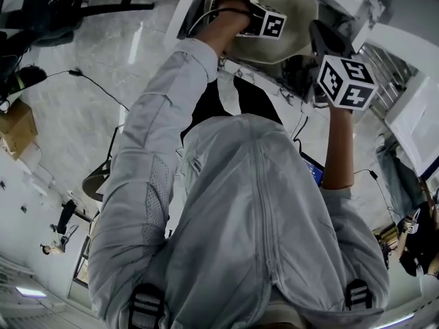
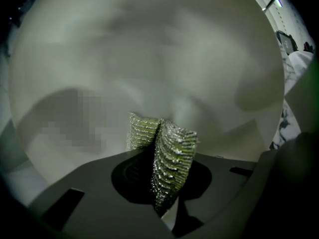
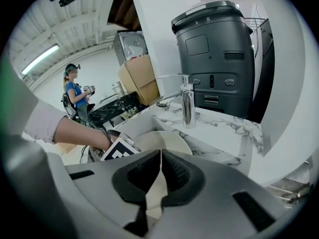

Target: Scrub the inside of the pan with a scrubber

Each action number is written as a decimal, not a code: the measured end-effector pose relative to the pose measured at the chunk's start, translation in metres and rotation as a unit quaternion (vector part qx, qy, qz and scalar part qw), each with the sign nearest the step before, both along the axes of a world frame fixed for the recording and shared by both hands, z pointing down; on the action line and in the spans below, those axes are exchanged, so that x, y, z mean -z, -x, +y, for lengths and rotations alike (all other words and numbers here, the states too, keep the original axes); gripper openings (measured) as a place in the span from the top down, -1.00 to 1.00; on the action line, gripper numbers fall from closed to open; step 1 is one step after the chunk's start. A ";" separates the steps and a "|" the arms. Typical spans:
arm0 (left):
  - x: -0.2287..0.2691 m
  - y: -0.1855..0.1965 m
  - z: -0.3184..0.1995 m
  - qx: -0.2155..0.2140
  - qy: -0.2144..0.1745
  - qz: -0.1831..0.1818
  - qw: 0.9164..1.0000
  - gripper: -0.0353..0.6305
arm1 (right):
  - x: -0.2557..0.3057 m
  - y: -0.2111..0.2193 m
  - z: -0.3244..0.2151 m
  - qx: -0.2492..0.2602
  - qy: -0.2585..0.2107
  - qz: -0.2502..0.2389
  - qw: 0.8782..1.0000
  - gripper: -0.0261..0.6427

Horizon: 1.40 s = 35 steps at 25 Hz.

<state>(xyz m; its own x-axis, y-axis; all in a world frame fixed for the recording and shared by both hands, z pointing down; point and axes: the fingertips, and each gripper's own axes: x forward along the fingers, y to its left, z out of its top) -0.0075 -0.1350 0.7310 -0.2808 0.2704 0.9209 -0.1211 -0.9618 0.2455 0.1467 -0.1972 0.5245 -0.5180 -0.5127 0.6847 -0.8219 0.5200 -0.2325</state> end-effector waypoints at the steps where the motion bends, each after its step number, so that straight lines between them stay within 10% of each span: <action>1: -0.003 -0.001 -0.006 0.010 -0.013 0.004 1.000 0.70 | 0.000 -0.001 0.000 -0.002 -0.001 0.000 1.000 0.81; 13: -0.006 -0.028 -0.083 0.072 -0.154 0.092 0.981 0.70 | -0.003 -0.025 0.004 -0.026 -0.003 0.007 1.000 0.81; 24: 0.000 -0.065 -0.097 -0.037 -0.188 0.115 0.975 0.69 | -0.009 -0.045 0.012 -0.048 0.004 0.004 0.999 0.81; 35: 0.016 -0.113 -0.068 -0.148 -0.193 0.202 0.948 0.69 | -0.010 -0.043 0.017 -0.050 0.008 0.003 0.999 0.81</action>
<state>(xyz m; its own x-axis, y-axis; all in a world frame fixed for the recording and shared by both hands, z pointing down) 0.1050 -0.2033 0.7149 0.1060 -0.1452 0.9837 0.1980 -0.9664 -0.1640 0.1892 -0.1799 0.5342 -0.4612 -0.5504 0.6960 -0.8707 0.4319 -0.2353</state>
